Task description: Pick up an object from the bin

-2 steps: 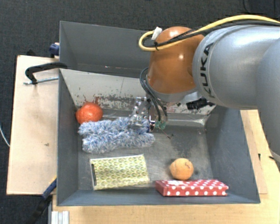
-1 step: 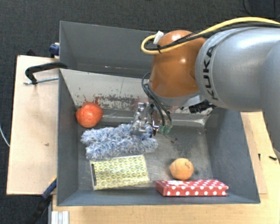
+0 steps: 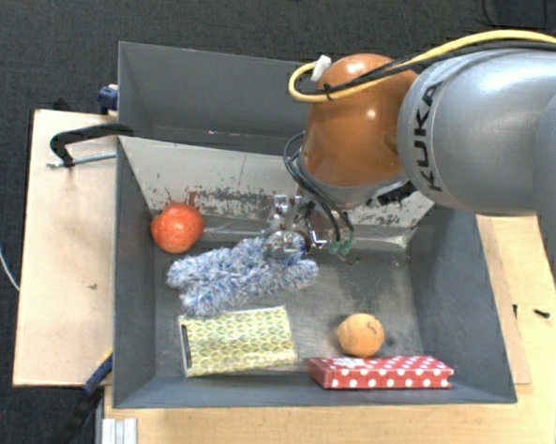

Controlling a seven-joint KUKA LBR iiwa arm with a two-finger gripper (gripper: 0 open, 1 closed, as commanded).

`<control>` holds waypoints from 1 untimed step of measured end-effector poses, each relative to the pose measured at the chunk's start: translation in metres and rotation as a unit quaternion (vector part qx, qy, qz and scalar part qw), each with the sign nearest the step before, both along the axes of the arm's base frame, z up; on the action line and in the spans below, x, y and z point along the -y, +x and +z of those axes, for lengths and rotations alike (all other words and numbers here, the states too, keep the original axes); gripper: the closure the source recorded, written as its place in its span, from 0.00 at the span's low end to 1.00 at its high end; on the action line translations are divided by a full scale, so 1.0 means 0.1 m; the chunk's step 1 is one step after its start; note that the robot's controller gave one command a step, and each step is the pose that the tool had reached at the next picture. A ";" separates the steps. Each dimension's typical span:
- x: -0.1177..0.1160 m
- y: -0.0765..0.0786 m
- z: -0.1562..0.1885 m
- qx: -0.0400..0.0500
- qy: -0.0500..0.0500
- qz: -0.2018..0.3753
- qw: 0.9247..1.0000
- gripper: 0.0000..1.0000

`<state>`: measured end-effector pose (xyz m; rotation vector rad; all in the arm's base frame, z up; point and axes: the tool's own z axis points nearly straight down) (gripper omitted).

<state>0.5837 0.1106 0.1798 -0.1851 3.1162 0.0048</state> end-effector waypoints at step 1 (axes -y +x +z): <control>-0.08 0.08 1.61 -0.007 -0.002 0.048 0.999 1.00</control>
Offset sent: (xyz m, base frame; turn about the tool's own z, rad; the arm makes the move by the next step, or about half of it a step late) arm 0.0000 0.0000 0.0000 0.0000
